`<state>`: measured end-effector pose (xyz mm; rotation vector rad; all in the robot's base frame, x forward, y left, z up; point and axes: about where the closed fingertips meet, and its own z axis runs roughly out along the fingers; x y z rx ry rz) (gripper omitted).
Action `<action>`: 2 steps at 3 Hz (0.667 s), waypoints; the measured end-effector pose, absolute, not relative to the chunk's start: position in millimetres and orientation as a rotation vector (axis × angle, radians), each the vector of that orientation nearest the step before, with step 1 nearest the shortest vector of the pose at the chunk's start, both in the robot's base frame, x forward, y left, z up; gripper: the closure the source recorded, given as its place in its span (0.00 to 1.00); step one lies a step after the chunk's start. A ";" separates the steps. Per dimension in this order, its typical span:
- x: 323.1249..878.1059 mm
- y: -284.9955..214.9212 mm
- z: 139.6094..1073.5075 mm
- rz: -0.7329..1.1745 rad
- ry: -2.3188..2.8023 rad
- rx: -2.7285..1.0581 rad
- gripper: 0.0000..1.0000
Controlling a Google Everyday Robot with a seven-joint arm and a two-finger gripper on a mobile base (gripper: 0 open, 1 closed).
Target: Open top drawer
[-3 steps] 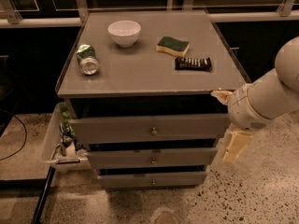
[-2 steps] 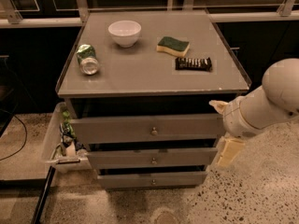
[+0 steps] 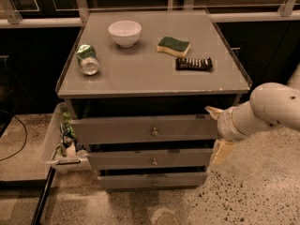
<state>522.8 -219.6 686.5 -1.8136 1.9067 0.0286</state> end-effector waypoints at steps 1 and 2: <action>524.9 -216.4 683.3 0.031 1.890 -1.817 0.00; 547.0 -212.4 676.0 0.031 1.821 -1.786 0.00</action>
Offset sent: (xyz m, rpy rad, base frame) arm 0.0575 0.0092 -0.0228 0.1172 -0.1445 0.0566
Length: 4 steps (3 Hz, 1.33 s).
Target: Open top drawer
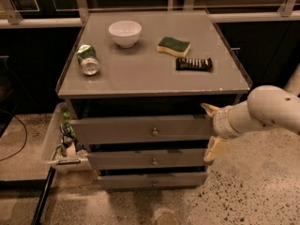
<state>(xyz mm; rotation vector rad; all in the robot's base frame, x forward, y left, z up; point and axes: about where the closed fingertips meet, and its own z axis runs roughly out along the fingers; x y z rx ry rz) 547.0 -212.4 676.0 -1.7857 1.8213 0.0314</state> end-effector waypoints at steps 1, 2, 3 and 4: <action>570.3 -207.7 668.0 0.019 1.735 -1.790 0.00; 584.9 -204.0 660.6 0.028 1.667 -1.808 0.00; 596.0 -199.9 655.2 0.051 1.604 -1.848 0.00; 603.9 -194.2 649.1 0.101 1.555 -1.890 0.00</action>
Offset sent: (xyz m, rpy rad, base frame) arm 0.0571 0.0094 -0.0224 0.0677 -0.1307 0.1488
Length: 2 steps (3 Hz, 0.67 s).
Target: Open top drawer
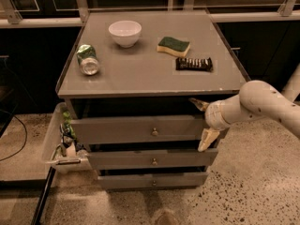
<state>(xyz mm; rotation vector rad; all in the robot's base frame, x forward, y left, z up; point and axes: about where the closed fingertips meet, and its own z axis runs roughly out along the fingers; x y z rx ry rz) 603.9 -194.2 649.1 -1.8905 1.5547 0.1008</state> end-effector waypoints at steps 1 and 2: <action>611.2 -186.9 639.5 0.198 1.529 -1.952 0.00; 611.2 -186.8 639.4 0.199 1.529 -1.954 0.00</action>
Offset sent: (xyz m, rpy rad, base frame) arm 0.0089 0.0067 -0.0110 -0.0030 0.0956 0.0918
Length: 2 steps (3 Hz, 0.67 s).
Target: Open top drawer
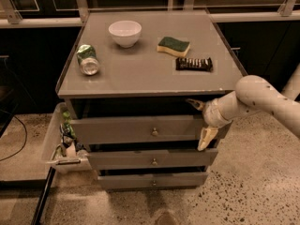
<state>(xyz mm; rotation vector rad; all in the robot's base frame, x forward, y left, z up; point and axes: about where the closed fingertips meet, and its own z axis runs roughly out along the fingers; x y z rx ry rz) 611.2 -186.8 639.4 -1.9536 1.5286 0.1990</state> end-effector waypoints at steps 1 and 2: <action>611.2 -186.8 639.4 0.199 1.529 -1.954 0.17; 611.5 -185.7 639.2 0.200 1.527 -1.956 0.40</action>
Offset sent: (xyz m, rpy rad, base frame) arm 0.0037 0.0043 0.0025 -0.0075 -0.0007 0.0091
